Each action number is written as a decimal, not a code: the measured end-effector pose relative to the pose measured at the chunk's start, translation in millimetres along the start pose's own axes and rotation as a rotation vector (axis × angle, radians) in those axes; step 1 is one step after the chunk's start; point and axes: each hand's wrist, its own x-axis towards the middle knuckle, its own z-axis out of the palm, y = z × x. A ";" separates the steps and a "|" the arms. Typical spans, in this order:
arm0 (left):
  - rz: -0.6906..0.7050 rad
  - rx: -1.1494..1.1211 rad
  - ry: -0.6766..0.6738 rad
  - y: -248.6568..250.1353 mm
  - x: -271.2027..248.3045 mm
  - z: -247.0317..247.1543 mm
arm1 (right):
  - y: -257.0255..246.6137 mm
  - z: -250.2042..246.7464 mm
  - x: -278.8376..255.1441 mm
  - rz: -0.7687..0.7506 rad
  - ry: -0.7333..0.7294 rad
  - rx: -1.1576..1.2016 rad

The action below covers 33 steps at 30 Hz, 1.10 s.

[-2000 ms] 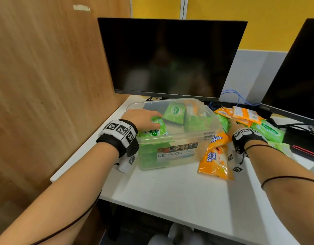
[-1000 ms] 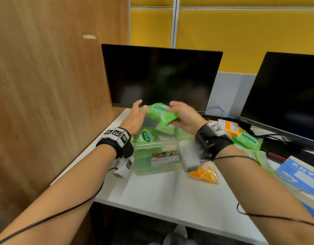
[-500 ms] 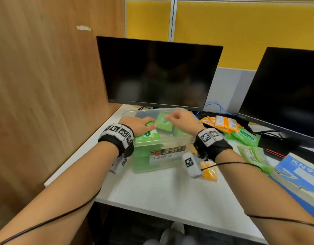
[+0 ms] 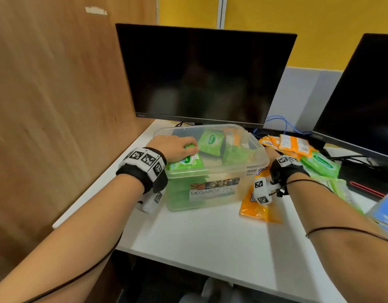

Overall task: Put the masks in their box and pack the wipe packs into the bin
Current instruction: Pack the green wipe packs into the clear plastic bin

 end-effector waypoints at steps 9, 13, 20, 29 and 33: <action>0.020 -0.034 0.017 1.8 -0.7 -1.4 | 6.3 2.6 12.4 -0.005 0.054 -0.042; 0.030 -0.050 0.013 0.9 -0.8 -2.5 | -2.1 -12.5 4.7 -0.094 0.276 0.379; 0.021 -0.084 -0.005 2.4 -4.4 -6.5 | -27.3 -62.8 -18.9 -0.152 0.514 0.458; -0.147 -0.822 0.259 1.8 -4.9 -6.2 | -107.6 -71.1 -109.2 -0.780 0.622 0.595; -0.138 -0.930 0.344 2.6 -12.2 -14.4 | -130.7 -6.4 -137.7 -0.966 0.099 0.029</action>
